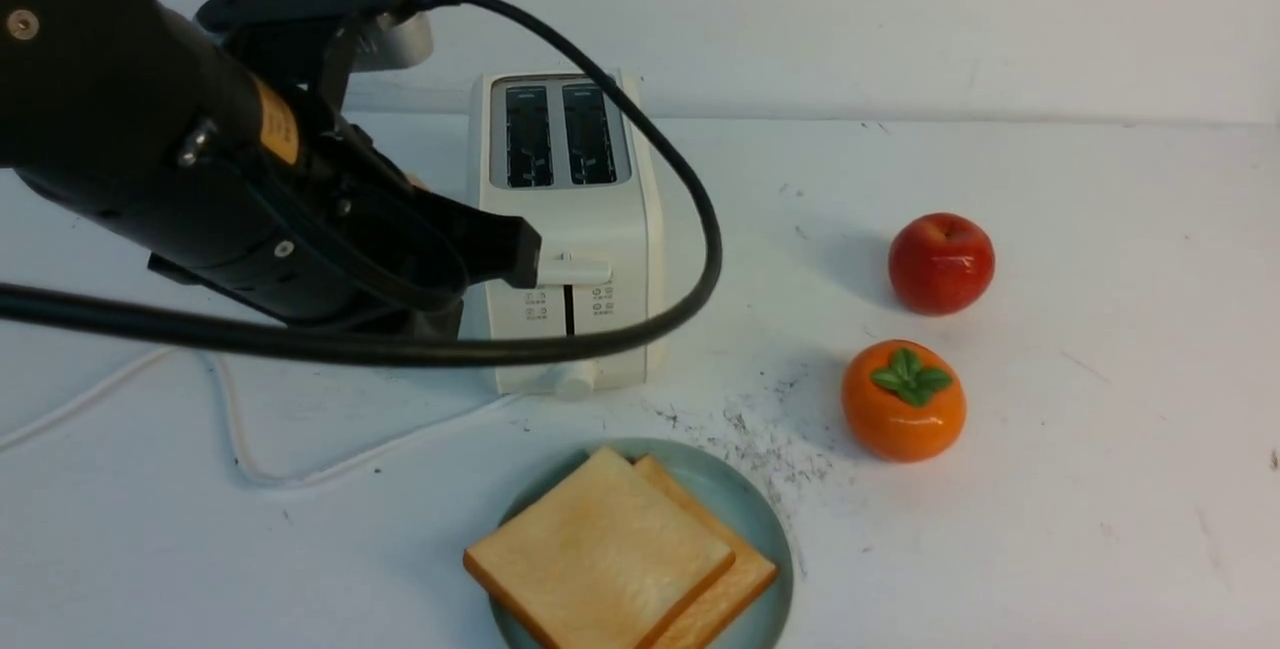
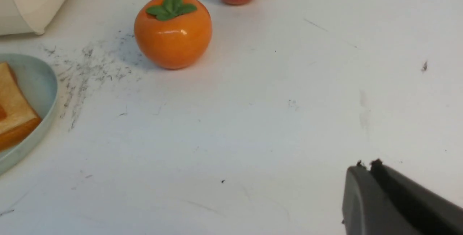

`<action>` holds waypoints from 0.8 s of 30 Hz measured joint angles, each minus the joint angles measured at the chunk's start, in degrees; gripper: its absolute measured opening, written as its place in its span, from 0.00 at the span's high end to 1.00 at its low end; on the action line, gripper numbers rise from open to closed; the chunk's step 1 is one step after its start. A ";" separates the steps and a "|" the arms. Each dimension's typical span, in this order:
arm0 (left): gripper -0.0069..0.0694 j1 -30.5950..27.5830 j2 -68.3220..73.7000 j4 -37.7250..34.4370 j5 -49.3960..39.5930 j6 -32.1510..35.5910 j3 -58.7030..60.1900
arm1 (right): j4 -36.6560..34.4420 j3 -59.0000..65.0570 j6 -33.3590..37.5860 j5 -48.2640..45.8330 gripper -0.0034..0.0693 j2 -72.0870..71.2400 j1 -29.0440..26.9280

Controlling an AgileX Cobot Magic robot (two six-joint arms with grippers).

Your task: Take toasted bread from bread machine on white table place on plate.

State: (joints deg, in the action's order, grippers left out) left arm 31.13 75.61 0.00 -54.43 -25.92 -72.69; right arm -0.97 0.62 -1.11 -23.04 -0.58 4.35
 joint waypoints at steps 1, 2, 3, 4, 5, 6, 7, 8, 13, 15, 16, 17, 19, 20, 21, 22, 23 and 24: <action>0.89 0.00 0.00 0.00 0.00 0.00 0.00 | 0.00 0.00 0.00 0.07 0.91 0.00 -0.04; 0.89 0.00 0.00 0.00 0.07 0.00 0.00 | 0.06 0.04 0.00 0.15 0.91 0.00 -0.04; 0.89 0.00 0.00 0.00 0.07 0.00 0.00 | 0.12 0.04 0.00 0.20 0.91 0.00 -0.04; 0.89 0.00 0.00 0.00 0.07 0.00 0.00 | 0.12 0.04 0.00 0.19 0.91 0.00 -0.04; 0.89 0.00 0.00 0.00 -0.08 0.00 0.00 | 0.12 0.04 0.00 0.19 0.91 0.00 -0.04; 0.89 0.00 0.00 0.00 -0.29 0.00 0.00 | 0.12 0.04 0.00 0.19 0.91 0.00 -0.04; 0.89 0.00 0.00 0.00 -0.53 0.00 0.00 | 0.12 0.04 0.00 0.19 0.91 0.00 -0.04; 0.89 0.00 0.00 0.00 -0.63 0.00 0.00 | 0.12 0.04 0.00 0.19 0.91 0.00 -0.04; 0.89 0.00 -0.91 2.54 -1.90 -0.13 -1.42 | 0.12 0.04 0.00 0.19 0.90 0.00 -0.04; 0.89 0.00 -2.20 4.04 -2.75 -0.13 -2.69 | 0.12 0.04 0.00 0.19 0.90 0.00 -0.04; 0.89 0.00 -3.13 4.39 -3.06 -0.13 -3.38 | 0.12 0.04 0.00 0.19 0.90 0.00 -0.04; 0.89 0.00 -4.56 4.93 -3.70 -0.13 -4.18 | 0.12 0.04 0.00 0.19 0.89 0.00 -0.04; 0.89 0.00 -8.26 5.54 -5.12 -0.17 -5.05 | 0.12 0.04 0.00 0.19 0.89 0.00 -0.04; 0.89 0.00 -10.38 5.74 -5.75 -0.17 -5.10 | 0.12 0.04 0.00 0.19 0.89 0.00 -0.04; 0.89 0.00 -12.16 5.83 -6.78 -0.17 -5.10 | 0.12 0.04 0.00 0.19 0.89 0.00 -0.04; 0.89 0.00 -14.47 6.10 -8.06 -0.17 -5.10 | 0.12 0.04 0.00 0.19 0.89 0.00 -0.04; 0.89 0.00 -16.83 6.33 -9.33 -0.17 -4.90 | 0.12 0.04 0.00 0.19 0.89 0.00 -0.04; 0.90 0.00 -18.84 6.44 -10.19 -0.18 -4.45 | 0.12 0.04 0.00 0.19 0.89 0.00 -0.04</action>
State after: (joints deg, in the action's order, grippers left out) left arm 31.13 56.77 6.44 -64.63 -26.11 -77.14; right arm -0.85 0.67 -1.11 -22.85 -0.58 4.30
